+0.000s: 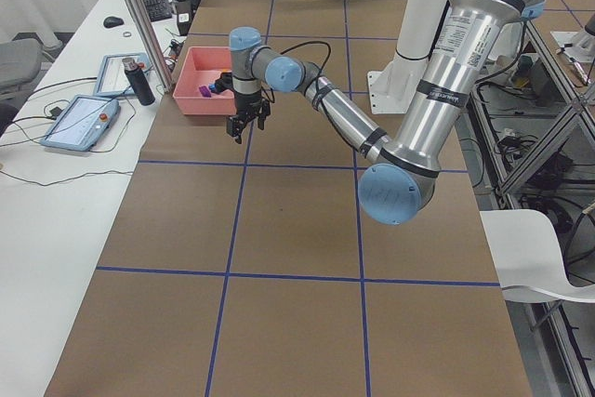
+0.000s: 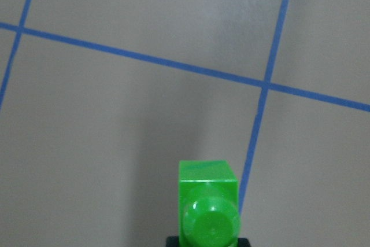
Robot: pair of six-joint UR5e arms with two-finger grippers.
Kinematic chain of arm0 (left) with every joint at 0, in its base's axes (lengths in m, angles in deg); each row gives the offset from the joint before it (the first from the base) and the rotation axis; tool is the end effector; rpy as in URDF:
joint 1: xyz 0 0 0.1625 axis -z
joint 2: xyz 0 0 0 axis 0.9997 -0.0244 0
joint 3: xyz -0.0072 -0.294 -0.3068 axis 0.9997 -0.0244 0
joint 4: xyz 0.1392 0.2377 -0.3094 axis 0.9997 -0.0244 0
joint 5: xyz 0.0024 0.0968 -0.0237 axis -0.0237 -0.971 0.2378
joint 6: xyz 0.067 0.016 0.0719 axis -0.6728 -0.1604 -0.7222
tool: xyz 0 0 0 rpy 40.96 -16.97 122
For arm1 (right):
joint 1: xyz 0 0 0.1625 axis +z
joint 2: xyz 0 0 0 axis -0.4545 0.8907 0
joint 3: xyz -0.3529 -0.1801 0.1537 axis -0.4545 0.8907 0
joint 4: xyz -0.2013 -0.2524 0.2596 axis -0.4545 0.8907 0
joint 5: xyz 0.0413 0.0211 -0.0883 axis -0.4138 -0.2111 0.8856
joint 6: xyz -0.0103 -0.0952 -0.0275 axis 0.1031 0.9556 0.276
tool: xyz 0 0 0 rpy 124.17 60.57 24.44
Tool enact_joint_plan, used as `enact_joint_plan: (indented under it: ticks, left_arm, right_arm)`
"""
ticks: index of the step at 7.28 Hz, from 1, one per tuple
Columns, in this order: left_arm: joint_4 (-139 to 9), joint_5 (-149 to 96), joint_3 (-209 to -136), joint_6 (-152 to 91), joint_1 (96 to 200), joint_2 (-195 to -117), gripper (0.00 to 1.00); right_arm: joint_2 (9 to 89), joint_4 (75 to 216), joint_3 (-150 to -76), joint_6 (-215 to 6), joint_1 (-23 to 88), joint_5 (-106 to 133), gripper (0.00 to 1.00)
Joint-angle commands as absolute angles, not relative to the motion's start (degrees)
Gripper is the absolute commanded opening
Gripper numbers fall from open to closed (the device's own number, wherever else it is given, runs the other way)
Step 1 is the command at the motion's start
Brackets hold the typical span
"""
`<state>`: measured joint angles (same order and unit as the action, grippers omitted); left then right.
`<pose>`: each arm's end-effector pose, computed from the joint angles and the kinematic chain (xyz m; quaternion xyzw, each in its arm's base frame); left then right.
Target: Put all blocks into box
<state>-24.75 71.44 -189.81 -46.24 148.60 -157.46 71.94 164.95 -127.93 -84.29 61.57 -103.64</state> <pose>0.2193 -0.5486 0.3446 0.1475 0.2937 0.3091 0.8924 0.0455 -0.4659 0.5363 0.0768 -0.4208 -0.0712 0.9011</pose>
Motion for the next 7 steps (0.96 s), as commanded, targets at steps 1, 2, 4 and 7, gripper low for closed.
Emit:
enact_joint_plan:
  ticks: [1, 2, 4, 7]
  left_arm:
    - [-24.8, 71.5, -189.9, -46.2, 148.5, -157.5, 1.00]
    - [-24.7, 71.5, -189.8, -46.2, 148.7, -157.3, 1.00]
    - [-24.7, 71.5, -189.8, -46.2, 148.8, -156.7, 1.00]
    - [-24.9, 71.5, -189.7, -43.8, 148.6, -156.7, 1.00]
  right_arm:
    - [56.6, 166.9, -126.9, -106.0, 50.0, -102.8, 0.00]
    - [48.1, 167.0, -123.1, -114.8, 45.6, -101.9, 0.00]
    - [31.8, 166.7, -112.1, -129.2, 36.5, -97.6, 0.00]
    - [4.8, 162.6, -79.0, -132.9, 30.3, -91.1, 0.00]
